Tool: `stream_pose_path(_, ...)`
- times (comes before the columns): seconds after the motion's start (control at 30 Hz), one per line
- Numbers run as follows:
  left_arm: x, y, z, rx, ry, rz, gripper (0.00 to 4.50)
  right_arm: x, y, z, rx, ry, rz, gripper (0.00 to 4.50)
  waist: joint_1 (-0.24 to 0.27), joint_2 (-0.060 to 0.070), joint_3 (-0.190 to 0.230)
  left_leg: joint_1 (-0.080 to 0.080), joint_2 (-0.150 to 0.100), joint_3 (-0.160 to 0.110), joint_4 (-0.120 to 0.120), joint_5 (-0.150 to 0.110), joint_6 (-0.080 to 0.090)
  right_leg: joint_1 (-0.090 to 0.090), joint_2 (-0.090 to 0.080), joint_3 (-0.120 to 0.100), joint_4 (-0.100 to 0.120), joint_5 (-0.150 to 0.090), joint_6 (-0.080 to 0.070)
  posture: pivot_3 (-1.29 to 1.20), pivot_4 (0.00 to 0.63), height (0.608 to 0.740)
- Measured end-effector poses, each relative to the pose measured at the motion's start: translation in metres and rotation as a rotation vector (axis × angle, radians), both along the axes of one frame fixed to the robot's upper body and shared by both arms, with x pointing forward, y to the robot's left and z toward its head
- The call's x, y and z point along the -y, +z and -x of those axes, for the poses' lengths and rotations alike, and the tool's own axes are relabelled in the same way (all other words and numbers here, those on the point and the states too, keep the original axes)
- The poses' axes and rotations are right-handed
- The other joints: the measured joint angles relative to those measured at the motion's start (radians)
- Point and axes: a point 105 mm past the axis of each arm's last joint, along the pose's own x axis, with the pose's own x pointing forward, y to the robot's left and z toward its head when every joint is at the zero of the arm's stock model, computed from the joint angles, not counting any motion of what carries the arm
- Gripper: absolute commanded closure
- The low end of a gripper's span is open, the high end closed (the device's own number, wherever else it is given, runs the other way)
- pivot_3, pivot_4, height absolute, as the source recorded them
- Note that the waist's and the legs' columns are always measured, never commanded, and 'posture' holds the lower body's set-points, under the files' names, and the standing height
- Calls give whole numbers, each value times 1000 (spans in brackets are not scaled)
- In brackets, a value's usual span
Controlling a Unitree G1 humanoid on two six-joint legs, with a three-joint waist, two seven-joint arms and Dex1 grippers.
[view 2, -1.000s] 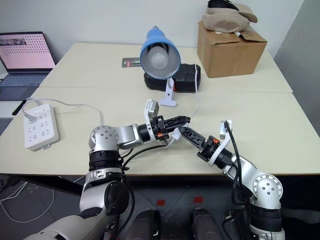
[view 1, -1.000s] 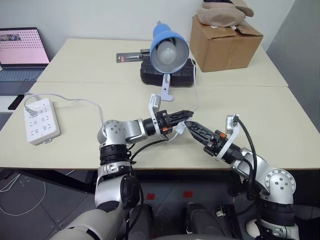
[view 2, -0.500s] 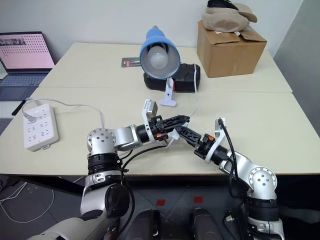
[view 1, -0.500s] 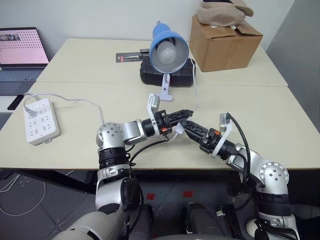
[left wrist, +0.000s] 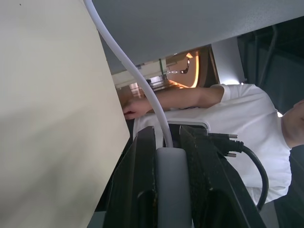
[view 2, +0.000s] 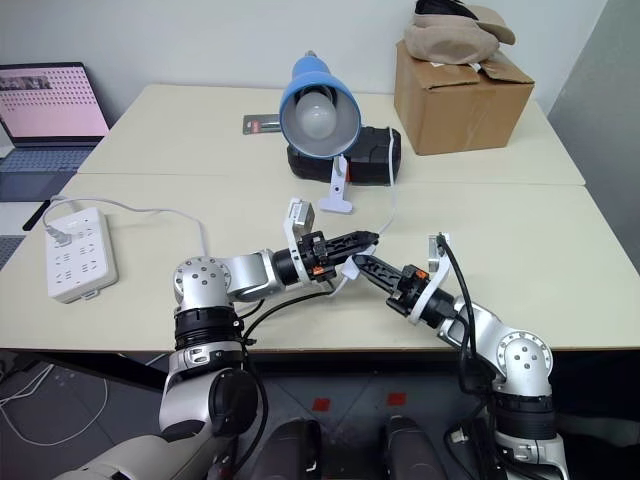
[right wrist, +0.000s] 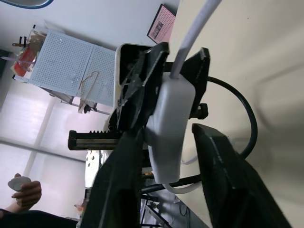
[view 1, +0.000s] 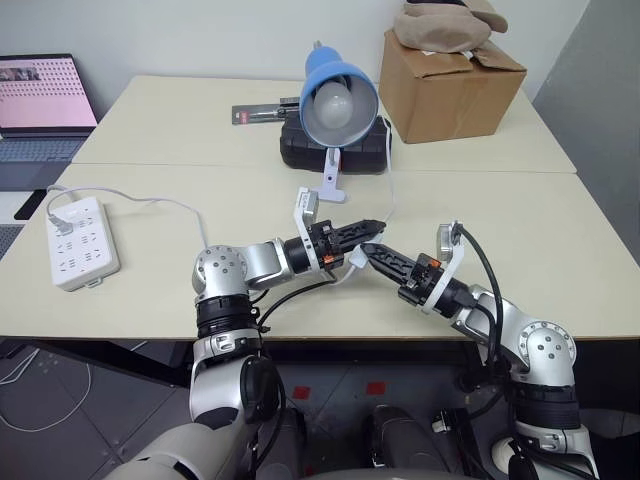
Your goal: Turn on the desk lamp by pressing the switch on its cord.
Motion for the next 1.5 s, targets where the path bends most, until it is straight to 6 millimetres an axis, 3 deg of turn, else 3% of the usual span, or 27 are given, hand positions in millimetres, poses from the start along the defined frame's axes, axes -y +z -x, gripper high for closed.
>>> stream_pose_path(0.73,0,2,1,1,-10,25,4068,-2,1,2,55,16,39,3941,0,0,0,-1,0,0,-5,0,0,0,0,0,-8,0,1,0,150,740)
stream_pose_path(0.8,0,2,2,2,-11,30,4068,-1,1,2,77,12,58,3373,1,0,0,-1,0,0,-7,0,0,0,0,0,-9,0,1,0,150,740)
stream_pose_path(1.07,-2,2,-3,20,23,10,4068,7,-8,4,52,-8,104,1841,1,0,0,-1,0,1,-8,0,0,0,0,0,-9,0,0,0,150,740)
stream_pose_path(1.27,-6,2,-8,33,53,-4,4068,24,-16,15,14,-32,129,626,1,0,0,-1,0,1,-8,0,0,0,0,0,-10,0,1,0,150,740)
stream_pose_path(1.33,-6,-2,-17,38,99,-40,4068,33,-16,19,49,-54,214,142,2,0,0,-1,-1,1,-8,0,0,0,0,0,-10,0,1,0,150,740)
stream_pose_path(1.43,-19,-17,-36,33,202,-144,4068,59,-23,18,128,-155,488,18,2,0,0,-1,0,1,-8,0,0,0,0,0,-10,0,1,0,150,740)
stream_pose_path(1.5,-24,-19,-42,45,229,-174,4068,69,-20,14,173,-213,558,18,-1,0,0,-1,0,1,-8,0,0,0,0,1,-10,0,1,0,150,740)
